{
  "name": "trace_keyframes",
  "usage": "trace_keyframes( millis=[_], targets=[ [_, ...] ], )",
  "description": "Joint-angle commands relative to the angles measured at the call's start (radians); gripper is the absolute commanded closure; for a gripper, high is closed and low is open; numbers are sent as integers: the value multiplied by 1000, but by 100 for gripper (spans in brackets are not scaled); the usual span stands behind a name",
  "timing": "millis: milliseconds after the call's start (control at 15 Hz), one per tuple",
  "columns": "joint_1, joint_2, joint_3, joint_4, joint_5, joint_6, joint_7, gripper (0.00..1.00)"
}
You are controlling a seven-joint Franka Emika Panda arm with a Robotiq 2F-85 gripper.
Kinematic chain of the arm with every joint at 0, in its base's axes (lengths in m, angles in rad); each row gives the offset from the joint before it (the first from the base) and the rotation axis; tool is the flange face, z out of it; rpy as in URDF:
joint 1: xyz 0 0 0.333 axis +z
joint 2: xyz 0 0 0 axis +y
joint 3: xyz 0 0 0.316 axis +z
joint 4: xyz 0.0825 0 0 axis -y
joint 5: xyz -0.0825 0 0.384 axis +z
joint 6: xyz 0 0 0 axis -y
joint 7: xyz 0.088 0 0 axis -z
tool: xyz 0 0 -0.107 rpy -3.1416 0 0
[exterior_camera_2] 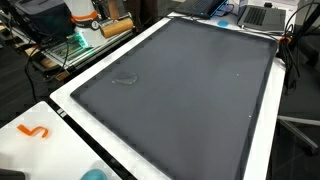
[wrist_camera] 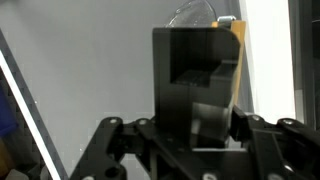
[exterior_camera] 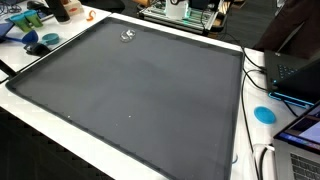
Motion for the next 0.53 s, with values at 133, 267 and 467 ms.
trace_keyframes(
  millis=[133, 267, 467],
  targets=[
    [17, 28, -30, 10, -25, -4, 15, 75],
    [12, 88, -66, 8, -32, 21, -20, 75],
    [-1, 162, -95, 5, -64, 71, -46, 75]
  ],
)
